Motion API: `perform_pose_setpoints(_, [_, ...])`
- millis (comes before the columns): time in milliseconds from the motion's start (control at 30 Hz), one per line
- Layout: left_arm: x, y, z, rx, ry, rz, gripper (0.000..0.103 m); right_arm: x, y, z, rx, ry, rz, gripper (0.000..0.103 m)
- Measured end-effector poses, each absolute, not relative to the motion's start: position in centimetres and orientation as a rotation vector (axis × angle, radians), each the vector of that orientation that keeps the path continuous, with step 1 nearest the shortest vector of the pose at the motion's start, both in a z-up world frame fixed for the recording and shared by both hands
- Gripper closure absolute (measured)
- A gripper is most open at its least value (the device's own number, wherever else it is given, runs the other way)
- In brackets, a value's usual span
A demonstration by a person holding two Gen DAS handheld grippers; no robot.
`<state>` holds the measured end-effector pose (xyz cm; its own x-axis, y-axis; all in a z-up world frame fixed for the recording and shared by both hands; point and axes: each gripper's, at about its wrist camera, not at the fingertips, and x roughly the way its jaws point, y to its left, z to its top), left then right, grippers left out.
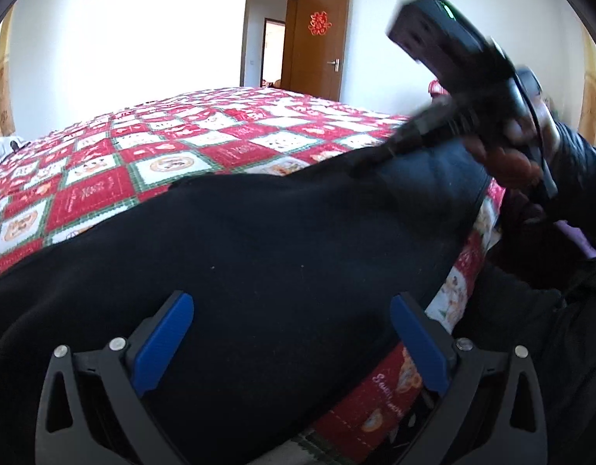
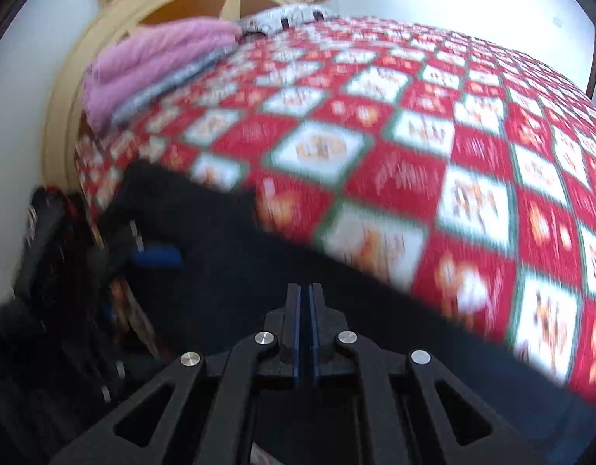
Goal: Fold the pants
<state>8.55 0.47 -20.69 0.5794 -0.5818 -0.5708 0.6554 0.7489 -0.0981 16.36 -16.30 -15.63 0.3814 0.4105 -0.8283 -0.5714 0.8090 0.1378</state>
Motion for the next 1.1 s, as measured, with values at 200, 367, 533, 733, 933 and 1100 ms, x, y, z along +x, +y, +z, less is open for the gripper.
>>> perform_pose_setpoints(200, [8.6, 0.0, -20.2, 0.152, 0.628, -0.686, 0.000, 16.4, -20.0, -18.4, -0.067, 1.033, 0.554, 0.098])
perform_pose_setpoints(367, [8.4, 0.3, -20.3, 0.143, 0.644, -0.646, 0.000, 14.4, -22.6, -15.3, -0.037, 0.935, 0.509, 0.071])
perform_pose_setpoints(533, [8.6, 0.5, -20.8, 0.133, 0.648, -0.637, 0.000, 12.5, -26.9, -16.0, -0.072, 0.950, 0.335, 0.056])
perform_pose_setpoints(733, [8.6, 0.2, -20.1, 0.127, 0.664, -0.585, 0.000, 12.6, -32.9, -17.0, 0.107, 0.967, 0.280, 0.056])
perform_pose_setpoints(933, [9.5, 0.9, -20.3, 0.054, 0.673, -0.524, 0.000, 12.3, -35.2, -17.3, -0.068, 0.927, 0.066, 0.044])
perform_pose_setpoints(1100, [9.5, 1.3, -19.4, 0.065, 0.659, -0.472, 0.000, 11.5, -35.7, -16.1, -0.083, 0.897, 0.054, 0.044])
